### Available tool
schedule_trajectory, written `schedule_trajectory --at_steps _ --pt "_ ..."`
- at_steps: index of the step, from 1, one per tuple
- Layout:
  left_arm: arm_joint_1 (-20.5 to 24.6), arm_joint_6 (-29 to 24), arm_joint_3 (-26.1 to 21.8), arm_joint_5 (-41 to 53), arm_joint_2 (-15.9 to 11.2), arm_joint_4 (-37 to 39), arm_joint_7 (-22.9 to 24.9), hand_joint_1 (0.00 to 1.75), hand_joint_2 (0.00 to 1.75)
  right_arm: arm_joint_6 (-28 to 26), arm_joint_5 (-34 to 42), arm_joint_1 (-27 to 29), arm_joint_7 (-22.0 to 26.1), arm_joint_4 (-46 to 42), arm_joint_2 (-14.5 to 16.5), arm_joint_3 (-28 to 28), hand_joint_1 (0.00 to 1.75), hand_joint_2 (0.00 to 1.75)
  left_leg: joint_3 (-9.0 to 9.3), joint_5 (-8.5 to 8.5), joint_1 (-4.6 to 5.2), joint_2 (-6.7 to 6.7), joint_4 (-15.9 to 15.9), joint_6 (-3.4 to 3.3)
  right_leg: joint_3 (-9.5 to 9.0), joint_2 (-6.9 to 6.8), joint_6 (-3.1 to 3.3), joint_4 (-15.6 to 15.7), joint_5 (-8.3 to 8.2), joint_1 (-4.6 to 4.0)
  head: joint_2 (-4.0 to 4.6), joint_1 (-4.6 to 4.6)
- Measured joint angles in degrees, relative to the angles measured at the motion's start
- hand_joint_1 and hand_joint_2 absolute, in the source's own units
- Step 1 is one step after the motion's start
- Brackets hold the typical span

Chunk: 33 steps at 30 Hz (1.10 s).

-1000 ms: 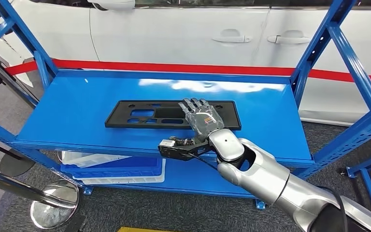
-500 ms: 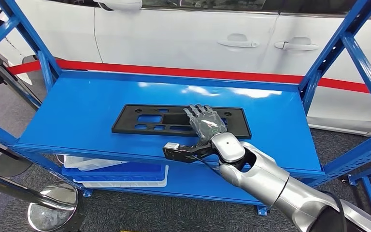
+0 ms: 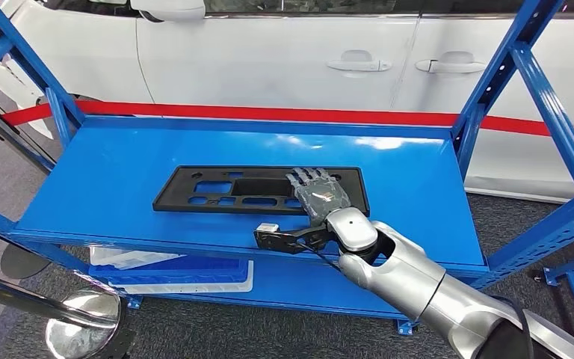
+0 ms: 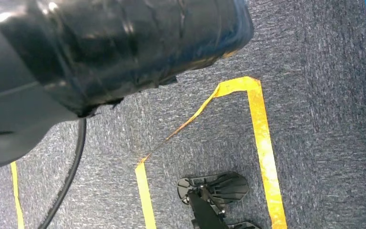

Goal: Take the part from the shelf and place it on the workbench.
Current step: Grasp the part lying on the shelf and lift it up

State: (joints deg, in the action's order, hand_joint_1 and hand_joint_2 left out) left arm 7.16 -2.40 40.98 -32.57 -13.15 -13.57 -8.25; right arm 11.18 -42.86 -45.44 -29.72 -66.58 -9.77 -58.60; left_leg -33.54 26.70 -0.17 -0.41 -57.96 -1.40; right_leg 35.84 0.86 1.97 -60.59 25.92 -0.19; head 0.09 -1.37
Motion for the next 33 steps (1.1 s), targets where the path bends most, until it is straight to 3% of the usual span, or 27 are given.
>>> schedule_trajectory --at_steps 13,33 --pt "0.0 -0.2 0.0 -0.3 0.1 0.0 0.2 0.0 0.0 1.1 0.8 0.1 0.3 1.8 0.9 0.0 0.0 1.75 0.02 -0.08 -0.02 0.0 0.1 1.11 -0.09 -0.05 0.12 0.1 0.01 -0.04 0.0 0.02" --pt "0.5 -0.3 0.0 0.4 0.5 0.0 0.2 0.0 0.0 -1.7 -0.9 0.1 0.3 7.8 2.8 0.0 0.0 1.75 0.1 -0.03 -0.01 0.0 0.1 1.13 -0.39 -0.07 0.09 0.4 -0.04 0.0 0.0 0.02"
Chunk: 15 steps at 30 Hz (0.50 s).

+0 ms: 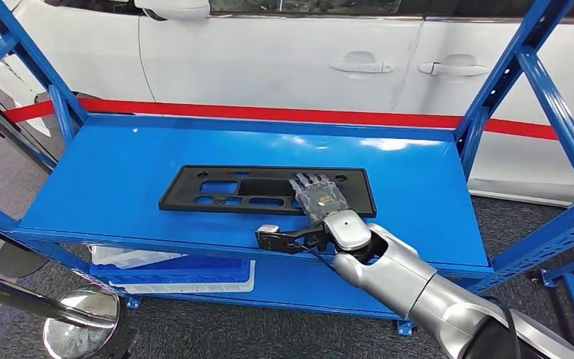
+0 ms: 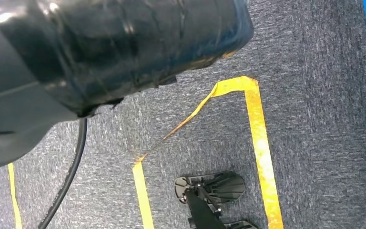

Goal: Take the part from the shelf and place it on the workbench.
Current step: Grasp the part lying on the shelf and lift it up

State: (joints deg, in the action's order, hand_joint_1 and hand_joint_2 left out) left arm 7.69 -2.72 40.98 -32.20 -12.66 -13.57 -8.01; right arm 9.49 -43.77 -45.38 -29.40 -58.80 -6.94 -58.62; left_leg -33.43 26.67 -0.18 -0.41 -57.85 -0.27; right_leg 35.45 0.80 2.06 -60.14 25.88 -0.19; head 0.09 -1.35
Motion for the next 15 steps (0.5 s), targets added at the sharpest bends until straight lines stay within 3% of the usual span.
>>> schedule_trajectory --at_steps 5,6,9,10,11,15 --pt "0.2 0.0 0.0 0.2 0.2 0.0 0.1 0.0 0.0 -1.1 -1.2 0.0 0.0 1.6 0.6 0.0 0.0 1.75 0.17 0.02 0.0 0.0 0.0 0.0 -0.17 0.0 0.0 0.0 0.0 -0.01 0.0 0.01" --pt "0.2 0.0 0.0 0.2 0.3 0.0 0.1 0.0 0.0 -1.3 -1.3 0.0 0.0 1.9 0.7 0.0 0.14 1.75 0.2 0.02 0.0 0.0 0.0 0.0 -0.2 0.0 0.0 0.0 0.0 -0.01 0.0 0.01" --pt "0.2 0.0 0.0 0.2 0.4 0.0 0.2 0.0 0.0 -0.9 -1.6 0.0 0.1 2.8 0.9 0.0 1.31 1.75 0.3 0.02 0.0 0.0 0.0 0.0 -0.31 0.0 0.0 0.0 0.0 -0.01 0.0 0.01" --pt "0.2 0.0 0.0 0.3 0.4 0.0 0.2 0.0 0.0 -0.7 -1.6 0.0 0.1 3.1 1.0 0.0 1.59 1.75 0.34 0.02 0.0 0.0 0.0 0.01 -0.35 0.0 0.0 0.0 0.0 -0.01 0.0 0.01" --pt "0.2 0.0 0.0 0.3 0.4 0.0 0.3 0.0 0.0 -0.5 -1.6 0.0 0.1 3.4 1.1 0.0 1.68 1.75 0.37 0.02 0.0 0.0 0.0 0.01 -0.38 0.0 0.0 0.0 0.0 -0.01 0.0 0.0" --pt "0.3 -0.1 0.0 0.3 0.5 0.0 0.4 0.0 0.0 -0.4 -1.7 0.1 0.1 4.3 1.3 0.0 1.71 1.75 0.4 0.02 0.0 0.0 0.0 0.01 -0.43 0.0 -0.01 0.0 0.0 -0.01 0.0 0.01"
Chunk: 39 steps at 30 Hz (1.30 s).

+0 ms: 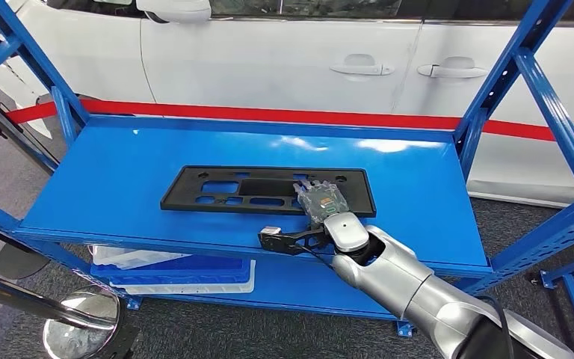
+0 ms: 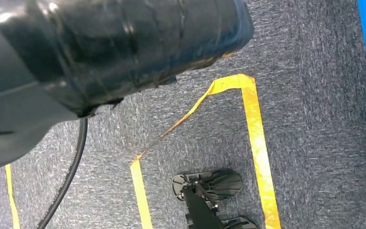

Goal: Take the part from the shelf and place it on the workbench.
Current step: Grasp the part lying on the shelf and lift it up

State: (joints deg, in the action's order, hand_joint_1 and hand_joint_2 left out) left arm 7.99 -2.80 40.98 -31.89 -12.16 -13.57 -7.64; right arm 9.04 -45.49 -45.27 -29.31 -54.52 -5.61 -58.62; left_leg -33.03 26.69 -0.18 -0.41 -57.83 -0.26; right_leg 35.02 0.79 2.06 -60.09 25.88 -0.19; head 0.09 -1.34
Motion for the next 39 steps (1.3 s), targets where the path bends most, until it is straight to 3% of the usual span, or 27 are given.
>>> schedule_trajectory --at_steps 17,21,30,39 --pt "0.1 -0.2 0.0 0.0 0.5 0.0 -0.1 0.0 0.0 -1.0 -0.5 -0.7 0.0 1.5 0.6 0.0 1.75 1.75 0.23 0.05 0.0 0.01 0.0 0.05 -0.28 -0.01 -0.01 0.1 0.01 -0.01 0.0 0.01" --pt "0.1 1.2 0.0 -0.3 0.5 0.0 -1.4 0.0 1.75 -1.9 -0.9 -0.5 0.3 1.5 0.6 0.0 1.75 1.75 0.23 0.05 0.0 0.01 0.0 0.05 -0.29 -0.03 -0.02 0.1 0.0 -0.01 0.0 -0.01" --pt "-0.1 5.2 0.0 -1.8 0.5 0.0 -3.5 0.0 1.75 -4.6 -3.1 -0.4 0.9 0.7 0.5 0.0 1.75 1.75 0.23 0.05 0.0 0.0 0.0 0.06 -0.28 -0.03 -0.01 0.1 0.01 -0.02 0.0 0.0" --pt "-0.4 0.3 0.0 -1.1 0.5 0.0 -2.7 0.0 1.75 -5.8 -8.4 -0.6 -2.8 -9.3 -1.4 1.9 1.75 1.75 0.12 0.05 0.0 0.0 0.0 0.06 -0.15 -0.02 -0.01 0.1 0.0 -0.01 0.0 -0.01"
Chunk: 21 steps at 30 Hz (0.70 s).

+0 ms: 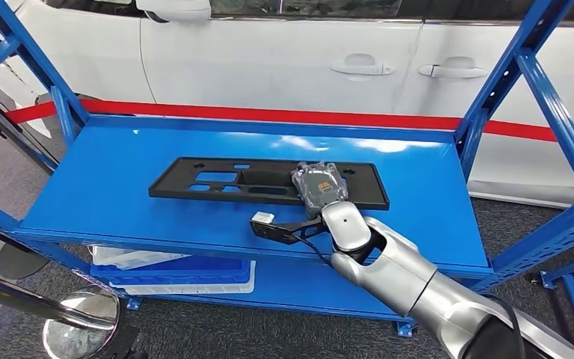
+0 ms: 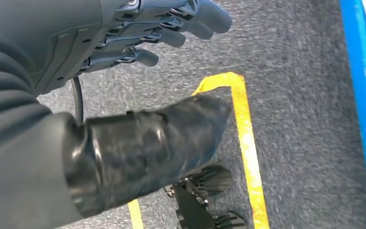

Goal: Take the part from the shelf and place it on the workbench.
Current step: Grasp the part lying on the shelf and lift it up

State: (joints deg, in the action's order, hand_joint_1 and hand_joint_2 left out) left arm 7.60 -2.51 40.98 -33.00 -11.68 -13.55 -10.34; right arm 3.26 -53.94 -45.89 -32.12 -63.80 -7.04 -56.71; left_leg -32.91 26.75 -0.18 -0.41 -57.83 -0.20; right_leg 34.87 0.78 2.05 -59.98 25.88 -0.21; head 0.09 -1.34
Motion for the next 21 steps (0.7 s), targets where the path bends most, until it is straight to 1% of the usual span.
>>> schedule_trajectory --at_steps 5,11,21 --pt "-0.2 -1.1 0.0 0.1 0.1 0.0 0.8 0.0 1.75 -1.8 -3.0 -0.2 -0.9 -7.2 -1.6 2.0 1.75 1.75 -0.04 0.01 0.0 0.0 0.0 0.0 0.03 0.0 0.0 0.0 0.0 0.0 0.0 0.0" --pt "-0.3 -1.3 0.0 0.1 0.3 0.0 1.5 0.0 1.75 -6.1 -7.1 0.0 -0.8 -14.0 -3.0 3.8 1.75 1.75 -0.05 0.03 0.0 0.0 0.0 -0.03 0.04 0.01 0.0 0.1 0.0 0.0 0.0 0.0" --pt "-0.3 -2.2 0.0 -0.1 0.6 0.0 2.7 0.0 1.75 -9.0 -9.1 1.2 0.2 -22.4 -4.6 6.3 1.75 1.75 -0.05 0.05 0.0 0.0 0.0 -0.05 0.04 0.01 0.0 0.1 0.01 0.0 0.0 -0.01"
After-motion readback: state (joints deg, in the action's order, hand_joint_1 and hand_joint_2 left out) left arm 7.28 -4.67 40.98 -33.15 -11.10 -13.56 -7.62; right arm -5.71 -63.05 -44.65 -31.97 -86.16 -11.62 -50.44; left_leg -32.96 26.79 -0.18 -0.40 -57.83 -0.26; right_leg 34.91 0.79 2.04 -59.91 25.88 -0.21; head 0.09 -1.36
